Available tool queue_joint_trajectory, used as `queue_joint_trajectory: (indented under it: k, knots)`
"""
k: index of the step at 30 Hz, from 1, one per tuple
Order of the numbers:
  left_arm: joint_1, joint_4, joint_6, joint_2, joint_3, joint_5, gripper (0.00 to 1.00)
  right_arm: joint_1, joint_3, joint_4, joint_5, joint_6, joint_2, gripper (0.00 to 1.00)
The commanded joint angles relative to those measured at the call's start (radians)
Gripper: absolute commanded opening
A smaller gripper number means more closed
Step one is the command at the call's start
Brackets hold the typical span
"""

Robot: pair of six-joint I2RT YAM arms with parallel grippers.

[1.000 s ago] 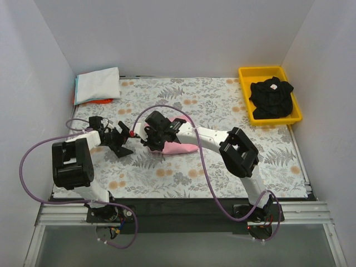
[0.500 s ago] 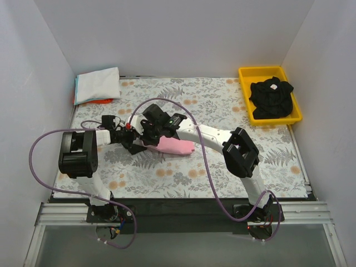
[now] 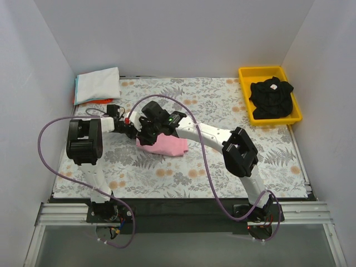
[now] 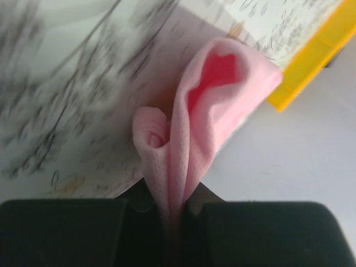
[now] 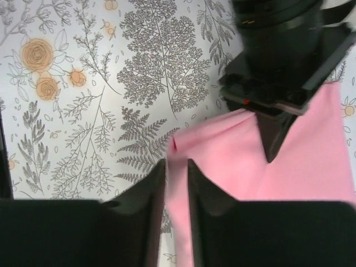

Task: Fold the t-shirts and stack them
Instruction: Neatly place the folded tshirt to the corner

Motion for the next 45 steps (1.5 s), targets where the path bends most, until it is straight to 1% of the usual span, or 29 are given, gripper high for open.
queue_joint_trajectory:
  k: [1, 2, 3, 4, 5, 6, 7, 8, 9, 10, 11, 13, 14, 17, 18, 19, 21, 22, 26, 28, 31, 34, 35, 38, 39, 40, 41, 45]
  knots:
    - [-0.001, -0.2, 0.237, 0.027, 0.229, -0.102, 0.0, -0.041, 0.007, 0.02, -0.067, 0.054, -0.032, 0.32]
    - [0.0, -0.286, 0.282, 0.038, 0.269, -0.163, 0.0, -0.067, -0.011, 0.02, -0.09, 0.089, -0.041, 0.36]
    - [-0.001, -0.328, 0.388, 0.052, 0.318, -0.194, 0.0, -0.122, -0.026, 0.02, -0.137, 0.1, -0.051, 0.42]
    - [-0.001, -0.367, 0.43, 0.085, 0.404, -0.233, 0.0, -0.151, -0.064, 0.021, -0.155, 0.107, -0.075, 0.46]
    - [0.0, -0.448, 0.478, 0.107, 0.461, -0.3, 0.0, -0.178, -0.085, 0.021, -0.164, 0.113, -0.089, 0.49]
    - [0.0, -0.486, 0.522, 0.133, 0.513, -0.332, 0.0, -0.229, -0.105, 0.02, -0.182, 0.113, -0.104, 0.53]
    - [-0.001, -0.535, 0.625, 0.182, 0.618, -0.354, 0.0, -0.254, -0.124, 0.018, -0.195, 0.116, -0.132, 0.55]
    - [0.0, -0.556, 0.664, 0.208, 0.67, -0.415, 0.0, -0.277, -0.16, 0.017, -0.204, 0.117, -0.144, 0.57]
    - [-0.001, -0.569, 0.696, 0.23, 0.719, -0.448, 0.0, -0.312, -0.18, 0.015, -0.212, 0.117, -0.159, 0.61]
    - [-0.001, -0.587, 0.771, 0.272, 0.778, -0.475, 0.0, -0.328, -0.198, 0.014, -0.215, 0.114, -0.187, 0.62]
    - [0.0, -0.592, 0.805, 0.294, 0.884, -0.53, 0.0, -0.34, -0.232, 0.015, -0.215, 0.11, -0.201, 0.63]
    - [0.0, -0.596, 0.886, 0.351, 0.996, -0.569, 0.0, -0.365, -0.258, 0.015, -0.209, 0.098, -0.233, 0.63]
    - [0.0, -0.595, 0.958, 0.368, 1.099, -0.575, 0.0, -0.369, -0.281, 0.015, -0.207, 0.093, -0.241, 0.63]
    - [0.0, -0.578, 1.058, 0.434, 1.252, -0.577, 0.0, -0.377, -0.303, 0.014, -0.201, 0.087, -0.261, 0.62]
    - [0.002, -0.566, 1.069, 0.464, 1.341, -0.599, 0.0, -0.379, -0.312, 0.015, -0.202, 0.087, -0.261, 0.62]
    - [0.003, -0.531, 1.08, 0.477, 1.383, -0.612, 0.0, -0.377, -0.315, 0.014, -0.205, 0.085, -0.265, 0.61]
    - [0.003, -0.474, 1.103, 0.478, 1.405, -0.646, 0.0, -0.379, -0.315, 0.015, -0.216, 0.087, -0.262, 0.6]
    - [0.003, -0.405, 1.112, 0.471, 1.39, -0.676, 0.0, -0.379, -0.315, 0.015, -0.216, 0.09, -0.259, 0.6]
    - [0.005, -0.308, 1.178, 0.439, 1.347, -0.738, 0.0, -0.379, -0.313, 0.014, -0.209, 0.084, -0.265, 0.59]
    - [0.023, -0.267, 1.193, 0.414, 1.343, -0.745, 0.0, -0.379, -0.321, 0.014, -0.199, 0.082, -0.272, 0.59]
    - [0.057, -0.236, 1.208, 0.377, 1.353, -0.715, 0.0, -0.379, -0.33, 0.017, -0.198, 0.082, -0.27, 0.59]
    - [0.065, -0.222, 1.247, 0.345, 1.348, -0.713, 0.0, -0.377, -0.33, 0.015, -0.189, 0.082, -0.267, 0.59]
    - [0.065, -0.214, 1.262, 0.336, 1.336, -0.715, 0.0, -0.379, -0.326, 0.015, -0.184, 0.084, -0.265, 0.61]
    - [0.078, -0.191, 1.267, 0.302, 1.305, -0.687, 0.0, -0.379, -0.323, 0.014, -0.184, 0.088, -0.262, 0.73]
    - [0.085, -0.182, 1.267, 0.288, 1.299, -0.677, 0.0, -0.379, -0.323, 0.014, -0.189, 0.088, -0.262, 0.86]
    - [0.088, -0.167, 1.267, 0.281, 1.29, -0.672, 0.0, -0.379, -0.321, 0.014, -0.192, 0.088, -0.264, 0.93]
    - [0.088, -0.162, 1.274, 0.279, 1.285, -0.667, 0.0, -0.379, -0.324, 0.015, -0.19, 0.088, -0.265, 0.98]
    - [0.092, -0.161, 1.299, 0.267, 1.288, -0.657, 0.0, -0.377, -0.333, 0.015, -0.179, 0.084, -0.275, 0.98]
